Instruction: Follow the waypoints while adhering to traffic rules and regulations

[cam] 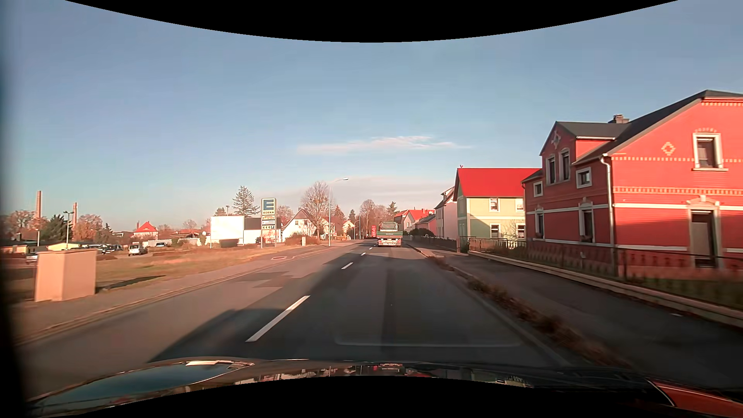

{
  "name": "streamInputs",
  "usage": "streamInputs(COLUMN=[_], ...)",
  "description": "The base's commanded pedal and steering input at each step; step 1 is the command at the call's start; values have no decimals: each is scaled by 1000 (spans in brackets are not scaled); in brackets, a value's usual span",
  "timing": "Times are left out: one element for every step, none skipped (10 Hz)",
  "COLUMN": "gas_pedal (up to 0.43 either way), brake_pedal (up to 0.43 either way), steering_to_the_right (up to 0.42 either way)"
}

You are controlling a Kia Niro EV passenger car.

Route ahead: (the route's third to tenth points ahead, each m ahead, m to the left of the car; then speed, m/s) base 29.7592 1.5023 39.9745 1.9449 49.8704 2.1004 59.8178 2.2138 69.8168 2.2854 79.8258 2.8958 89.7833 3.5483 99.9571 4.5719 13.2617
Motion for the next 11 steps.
streamInputs(gas_pedal=[110,110,110,110,110,110,110,110,110,110,110], brake_pedal=[0,0,0,0,0,0,0,0,0,0,0], steering_to_the_right=[-3,-3,-3,-3,-3,-2,-1,-1,-1,-1,-1])
